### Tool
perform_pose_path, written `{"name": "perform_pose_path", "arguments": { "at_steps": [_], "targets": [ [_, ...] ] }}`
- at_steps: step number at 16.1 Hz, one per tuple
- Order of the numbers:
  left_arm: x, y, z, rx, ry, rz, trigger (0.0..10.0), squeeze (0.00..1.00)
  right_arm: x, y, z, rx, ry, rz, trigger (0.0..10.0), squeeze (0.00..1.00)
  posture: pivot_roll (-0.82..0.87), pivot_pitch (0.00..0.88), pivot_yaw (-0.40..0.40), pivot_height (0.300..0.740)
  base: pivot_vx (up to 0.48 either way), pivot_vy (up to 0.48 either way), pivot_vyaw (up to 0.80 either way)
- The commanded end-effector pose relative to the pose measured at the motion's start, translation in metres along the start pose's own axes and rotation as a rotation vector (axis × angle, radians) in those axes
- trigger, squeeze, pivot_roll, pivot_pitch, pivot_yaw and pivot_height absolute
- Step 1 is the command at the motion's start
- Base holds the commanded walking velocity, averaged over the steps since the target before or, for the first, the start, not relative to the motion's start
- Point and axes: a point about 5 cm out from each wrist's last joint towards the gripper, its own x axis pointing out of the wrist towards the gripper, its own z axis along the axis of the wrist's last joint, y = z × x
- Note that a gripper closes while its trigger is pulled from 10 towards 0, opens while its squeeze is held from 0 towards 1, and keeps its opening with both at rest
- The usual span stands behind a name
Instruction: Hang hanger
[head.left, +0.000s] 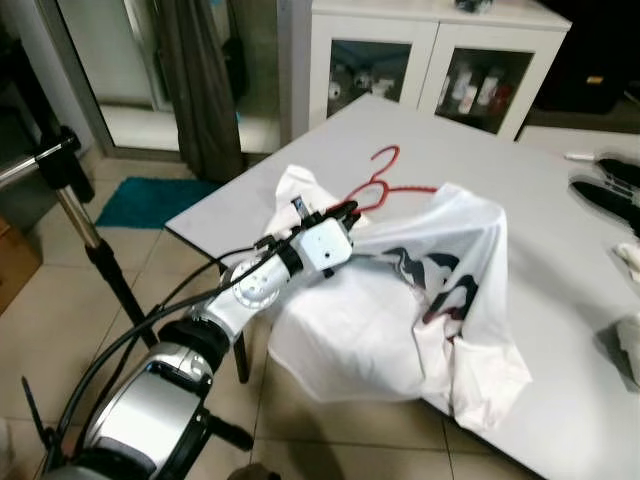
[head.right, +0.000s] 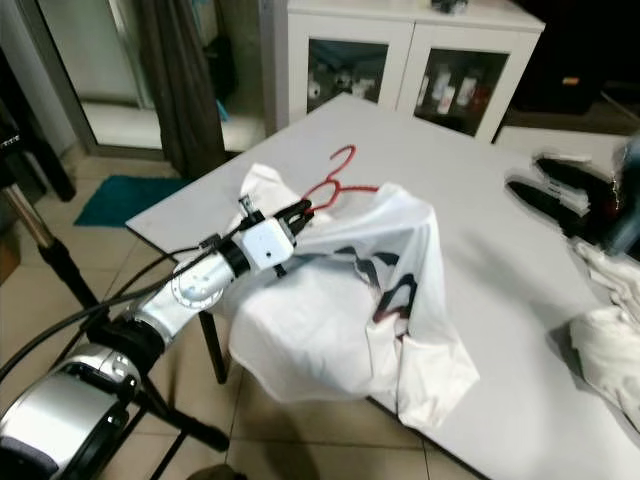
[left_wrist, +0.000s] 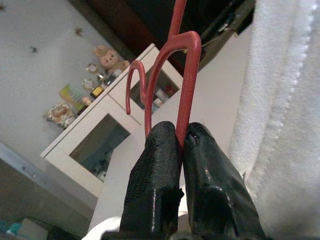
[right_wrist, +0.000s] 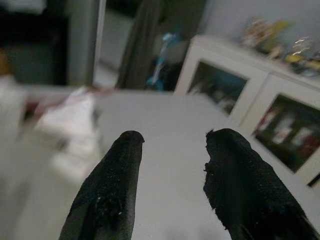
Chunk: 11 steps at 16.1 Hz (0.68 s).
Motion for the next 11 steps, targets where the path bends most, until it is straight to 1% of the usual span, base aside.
{"name": "perform_pose_path", "arguments": {
  "at_steps": [1,4,6,7,9,11],
  "targets": [
    [0.004,-0.003,0.004,0.021,-0.019,-0.018,10.0,0.00,0.009,0.005,-0.007,0.019,0.043,0.009,10.0,0.00,0.00,0.000,-0.002,0.723,0.000,0.000,0.00],
    [0.003,-0.006,0.005,0.023,-0.024,-0.023,10.0,0.00,0.031,0.026,-0.008,0.036,0.060,0.100,10.0,0.00,0.00,0.000,-0.009,0.723,0.000,0.000,0.00],
    [0.000,-0.010,0.003,0.032,-0.023,-0.035,10.0,0.00,0.040,0.037,-0.006,0.051,0.081,0.186,10.0,0.00,0.00,0.000,-0.011,0.723,0.000,0.000,0.00],
    [-0.001,-0.013,0.002,0.042,-0.023,-0.048,10.0,0.00,0.042,0.039,-0.004,0.033,0.099,0.218,10.0,0.00,0.01,0.000,-0.014,0.723,0.000,0.000,0.00],
    [-0.001,-0.018,0.003,0.050,-0.029,-0.066,10.0,0.00,0.046,0.036,0.003,0.025,0.097,0.216,10.0,0.00,0.00,0.000,-0.013,0.723,0.000,0.000,0.00],
    [0.000,-0.022,0.005,0.054,-0.040,-0.079,10.0,0.00,0.053,0.030,0.018,0.053,0.062,0.194,10.0,0.00,0.00,0.000,-0.011,0.723,0.000,0.000,0.00]
  ]
}}
